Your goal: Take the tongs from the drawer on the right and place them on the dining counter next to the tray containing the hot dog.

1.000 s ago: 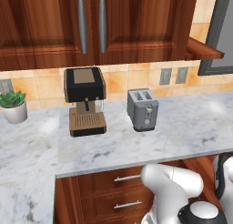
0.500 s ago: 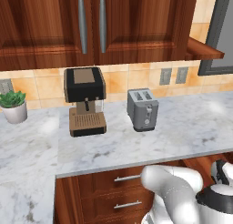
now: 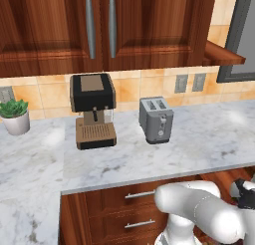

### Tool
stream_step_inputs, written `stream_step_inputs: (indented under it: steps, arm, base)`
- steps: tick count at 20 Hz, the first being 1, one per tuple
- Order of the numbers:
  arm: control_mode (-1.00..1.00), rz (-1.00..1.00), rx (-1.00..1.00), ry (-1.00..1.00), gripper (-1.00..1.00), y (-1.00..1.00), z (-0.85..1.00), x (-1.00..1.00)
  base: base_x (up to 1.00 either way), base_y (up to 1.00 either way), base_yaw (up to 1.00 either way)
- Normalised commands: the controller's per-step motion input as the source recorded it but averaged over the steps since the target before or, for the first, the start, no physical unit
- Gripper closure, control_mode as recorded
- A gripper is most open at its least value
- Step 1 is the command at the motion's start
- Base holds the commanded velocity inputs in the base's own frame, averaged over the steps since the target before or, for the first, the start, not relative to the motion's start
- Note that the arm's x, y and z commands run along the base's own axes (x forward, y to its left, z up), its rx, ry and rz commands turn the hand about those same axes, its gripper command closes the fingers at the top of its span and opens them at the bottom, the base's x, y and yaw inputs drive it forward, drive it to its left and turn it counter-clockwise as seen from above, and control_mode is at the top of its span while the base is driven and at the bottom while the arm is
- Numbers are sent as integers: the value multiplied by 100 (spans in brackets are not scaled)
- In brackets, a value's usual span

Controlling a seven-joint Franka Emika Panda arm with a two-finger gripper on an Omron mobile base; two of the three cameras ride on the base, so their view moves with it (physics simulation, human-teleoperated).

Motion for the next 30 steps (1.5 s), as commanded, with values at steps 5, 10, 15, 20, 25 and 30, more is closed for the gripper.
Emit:
stream_step_inputs:
  steps: [5,10,15,20,25,30]
  arm:
    - [-100,0,0,5,-100,-11,-10,9]
    - [-100,2,0,1,-100,-29,-25,5]
    - [-100,0,-1,12,-100,0,-29,7]
    - [-100,0,-2,5,-100,0,-51,-5]
    - [-100,0,0,0,-100,-18,-32,0]
    - [-100,5,0,-1,-100,-53,-17,-1]
  base:
    - [0,0,0]
    - [0,0,0]
    - [0,0,0]
    - [0,0,0]
    - [0,0,0]
    - [0,0,0]
